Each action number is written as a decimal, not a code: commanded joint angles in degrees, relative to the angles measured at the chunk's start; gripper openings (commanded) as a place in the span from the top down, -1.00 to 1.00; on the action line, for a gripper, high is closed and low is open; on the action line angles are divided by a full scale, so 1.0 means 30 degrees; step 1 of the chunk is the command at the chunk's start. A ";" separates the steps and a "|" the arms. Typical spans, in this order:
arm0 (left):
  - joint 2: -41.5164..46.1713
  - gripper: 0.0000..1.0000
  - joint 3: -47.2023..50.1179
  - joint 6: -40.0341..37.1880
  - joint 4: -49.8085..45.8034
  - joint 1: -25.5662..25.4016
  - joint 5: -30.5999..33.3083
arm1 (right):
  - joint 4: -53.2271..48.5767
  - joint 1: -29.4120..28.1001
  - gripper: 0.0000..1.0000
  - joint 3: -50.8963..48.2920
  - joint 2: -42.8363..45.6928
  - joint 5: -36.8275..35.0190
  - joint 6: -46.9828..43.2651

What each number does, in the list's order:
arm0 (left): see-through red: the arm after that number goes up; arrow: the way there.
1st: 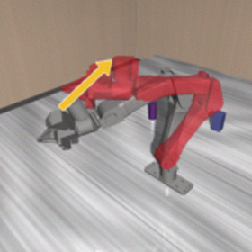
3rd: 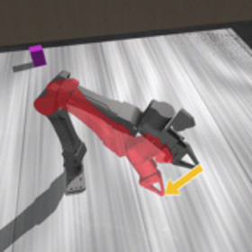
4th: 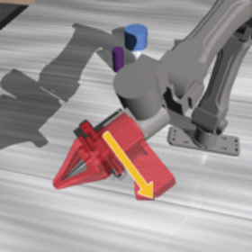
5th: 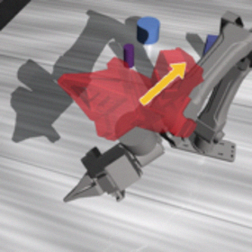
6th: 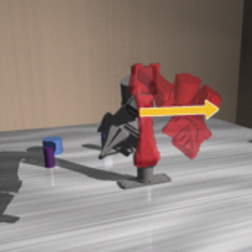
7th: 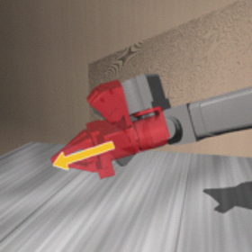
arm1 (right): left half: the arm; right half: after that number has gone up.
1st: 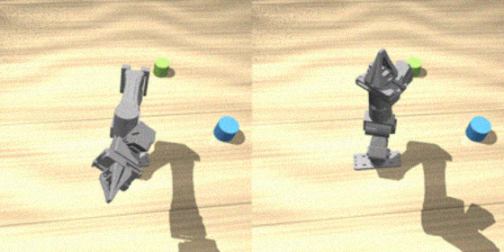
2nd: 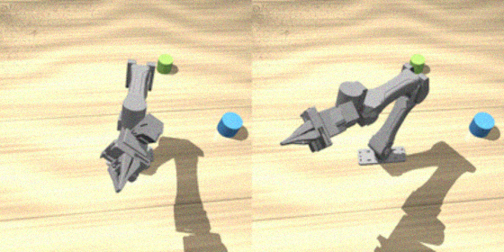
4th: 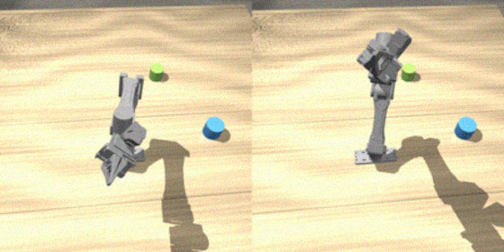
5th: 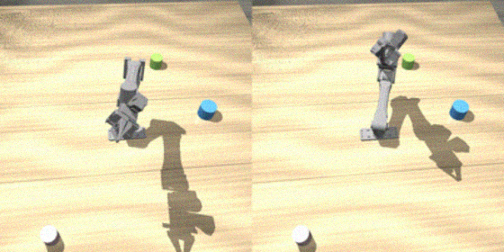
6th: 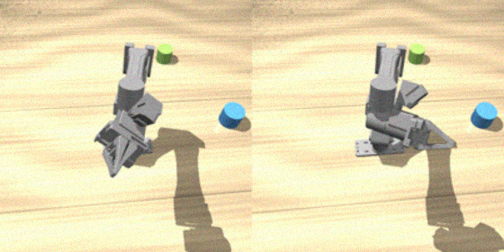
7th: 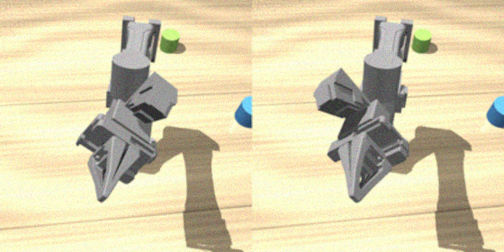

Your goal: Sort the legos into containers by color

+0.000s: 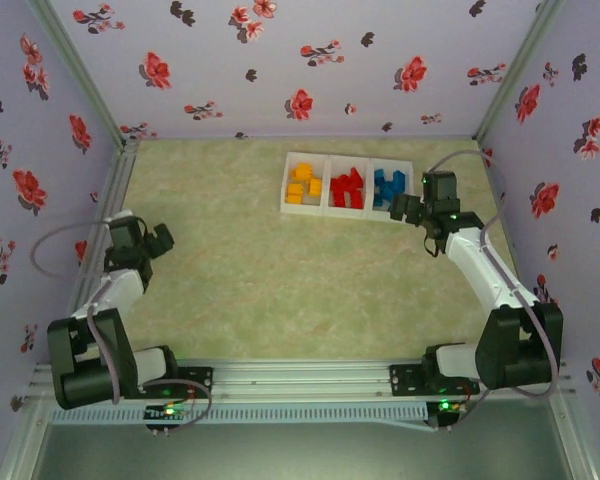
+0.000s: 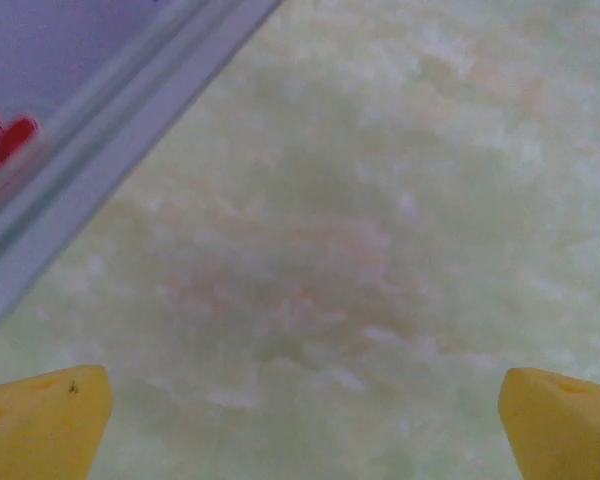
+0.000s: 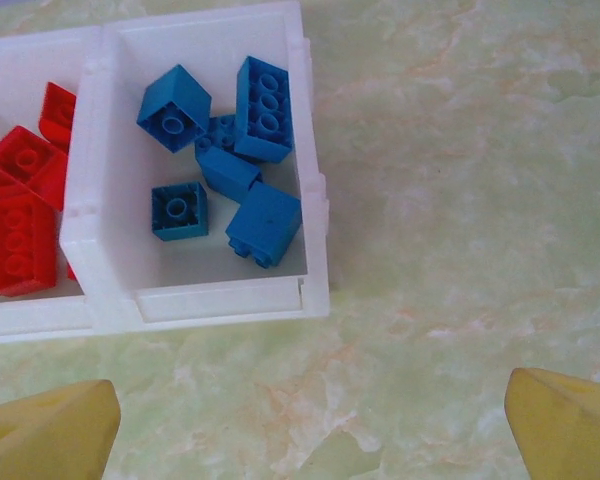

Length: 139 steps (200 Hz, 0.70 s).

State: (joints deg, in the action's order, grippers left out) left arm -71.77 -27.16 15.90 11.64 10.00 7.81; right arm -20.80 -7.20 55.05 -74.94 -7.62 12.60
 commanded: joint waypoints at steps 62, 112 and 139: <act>-0.3111 -0.99 0.4484 -0.1735 1.5690 0.0095 -0.3916 | 0.3967 0.0514 -0.99 -0.2097 0.0174 0.0014 -0.0547; -0.5995 -0.99 0.4546 -0.3000 1.8974 -0.0894 -0.4247 | 0.6589 0.0903 -0.99 -0.4096 0.0830 0.0118 -0.1037; -0.5555 -0.99 0.3461 -0.3608 1.6033 -0.1320 -0.4362 | 0.8360 0.1131 -0.99 -0.5348 0.1423 0.0111 -0.1440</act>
State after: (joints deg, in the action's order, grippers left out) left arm -88.25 -13.67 8.56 60.82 7.07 -4.80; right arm -3.40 -4.60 41.91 -73.25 -7.33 10.41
